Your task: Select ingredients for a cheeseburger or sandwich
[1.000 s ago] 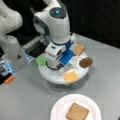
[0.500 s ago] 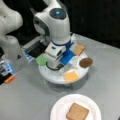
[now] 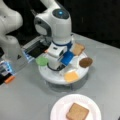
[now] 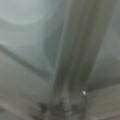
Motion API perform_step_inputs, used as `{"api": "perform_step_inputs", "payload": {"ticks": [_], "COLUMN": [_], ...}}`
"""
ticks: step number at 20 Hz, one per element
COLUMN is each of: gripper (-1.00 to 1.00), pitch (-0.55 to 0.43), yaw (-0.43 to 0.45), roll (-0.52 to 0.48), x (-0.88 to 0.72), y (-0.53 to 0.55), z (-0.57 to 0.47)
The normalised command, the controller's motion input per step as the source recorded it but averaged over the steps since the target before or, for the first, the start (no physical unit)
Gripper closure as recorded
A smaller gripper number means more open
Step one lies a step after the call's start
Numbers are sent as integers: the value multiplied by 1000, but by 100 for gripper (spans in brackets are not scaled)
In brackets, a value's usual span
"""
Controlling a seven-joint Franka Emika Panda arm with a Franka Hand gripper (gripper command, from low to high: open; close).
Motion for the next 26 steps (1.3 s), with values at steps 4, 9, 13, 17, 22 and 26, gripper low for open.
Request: {"api": "perform_step_inputs", "payload": {"ticks": [4, 9, 13, 17, 22, 26], "gripper": [-100, -100, -100, -100, -100, -100], "pitch": [43, 31, 10, 2, 55, 53], "yaw": [582, 667, 526, 477, 462, 315], "roll": [10, 56, 71, 49, 61, 69], "x": [-153, -122, -93, -66, -12, 35], "y": [-85, -128, -154, -176, -190, -157], "z": [-124, -95, -84, -60, -10, 6]}}
